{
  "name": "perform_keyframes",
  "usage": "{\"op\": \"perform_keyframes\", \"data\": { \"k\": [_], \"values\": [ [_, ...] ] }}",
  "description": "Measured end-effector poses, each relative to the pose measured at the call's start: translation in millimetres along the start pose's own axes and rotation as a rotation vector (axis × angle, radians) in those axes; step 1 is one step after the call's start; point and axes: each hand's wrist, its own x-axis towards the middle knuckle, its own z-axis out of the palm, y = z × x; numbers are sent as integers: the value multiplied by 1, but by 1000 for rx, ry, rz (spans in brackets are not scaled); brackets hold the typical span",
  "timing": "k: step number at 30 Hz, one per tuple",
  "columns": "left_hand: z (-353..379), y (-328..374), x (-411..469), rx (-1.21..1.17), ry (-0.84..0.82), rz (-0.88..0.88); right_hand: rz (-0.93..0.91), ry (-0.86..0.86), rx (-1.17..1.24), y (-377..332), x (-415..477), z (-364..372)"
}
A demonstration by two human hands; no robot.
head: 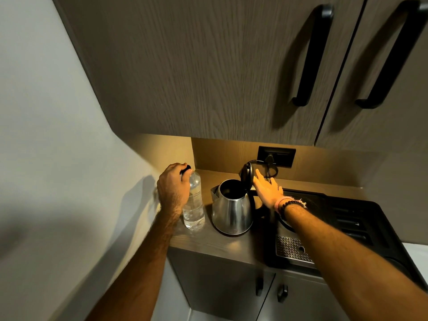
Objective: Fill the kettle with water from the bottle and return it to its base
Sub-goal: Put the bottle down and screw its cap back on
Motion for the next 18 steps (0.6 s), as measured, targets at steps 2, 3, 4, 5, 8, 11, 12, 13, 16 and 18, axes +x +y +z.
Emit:
{"op": "perform_keyframes", "data": {
  "k": [2,3,4,5,8,11,12,13,16,18],
  "values": [
    [1,0,-2,-13,-12,-8,-8,8,-44,0,2,1],
    [1,0,-3,-24,-21,-12,-23,19,-86,-1,3,1],
    [0,-1,-3,-32,-31,-10,-35,39,-108,-3,4,1],
    [-2,0,-4,-34,-45,-10,-36,58,-99,-7,5,1],
    [-6,1,-8,6,-36,-21,8,92,-28,-23,7,4],
    [-4,13,-23,-27,121,145,45,114,-112,-36,10,16],
    [1,21,-30,-38,114,227,39,126,-156,-38,11,20],
    [7,28,-36,-27,53,300,31,137,-194,-39,12,23],
    [36,40,-52,92,-352,356,-13,146,-236,-34,12,24],
    [56,37,-56,181,-587,296,-46,160,-224,-26,11,19]
  ]
}}
